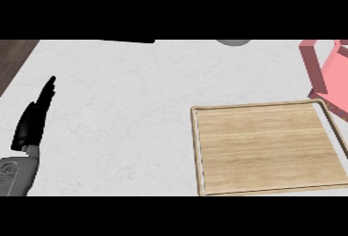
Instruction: Pick the pear from the tray and place it in the cardboard box
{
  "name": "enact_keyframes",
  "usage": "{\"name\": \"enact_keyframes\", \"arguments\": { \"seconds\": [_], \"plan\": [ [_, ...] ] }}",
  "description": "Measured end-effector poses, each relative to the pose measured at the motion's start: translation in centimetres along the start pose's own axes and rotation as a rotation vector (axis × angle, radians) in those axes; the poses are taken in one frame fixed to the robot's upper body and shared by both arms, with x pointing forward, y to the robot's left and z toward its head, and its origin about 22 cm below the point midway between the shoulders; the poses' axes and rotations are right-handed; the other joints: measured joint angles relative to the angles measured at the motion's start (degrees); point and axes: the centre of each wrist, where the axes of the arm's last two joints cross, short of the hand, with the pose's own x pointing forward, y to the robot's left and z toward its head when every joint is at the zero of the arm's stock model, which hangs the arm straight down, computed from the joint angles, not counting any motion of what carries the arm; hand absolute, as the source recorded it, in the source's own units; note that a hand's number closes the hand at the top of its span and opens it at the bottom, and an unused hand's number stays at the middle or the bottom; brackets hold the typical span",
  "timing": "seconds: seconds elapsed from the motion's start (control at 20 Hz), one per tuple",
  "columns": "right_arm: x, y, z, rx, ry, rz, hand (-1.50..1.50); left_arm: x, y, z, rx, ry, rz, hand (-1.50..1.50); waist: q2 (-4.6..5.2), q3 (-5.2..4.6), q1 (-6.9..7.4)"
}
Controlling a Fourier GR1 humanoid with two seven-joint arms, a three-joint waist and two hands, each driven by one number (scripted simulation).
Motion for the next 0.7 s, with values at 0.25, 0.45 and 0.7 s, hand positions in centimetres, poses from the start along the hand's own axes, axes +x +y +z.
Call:
{"name": "enact_keyframes", "arguments": {
  "seconds": [0.25,0.45,0.7],
  "plan": [
    [0.0,2.4,-1.3,0.028,0.079,-0.033,-1.5,0.1,0.0,0.0,-0.004,-0.002,0.003,0.0,0.23,0.02,0.41],
    [-0.1,4.3,-2.0,0.071,0.133,-0.085,-1.5,0.0,0.3,-0.1,0.002,-0.006,0.002,0.0,0.31,0.03,0.3],
    [-0.2,5.2,-2.2,0.06,0.111,-0.148,-1.5,0.0,0.4,0.0,0.004,-0.004,0.0,0.0,0.32,0.09,0.1]
  ]
}}
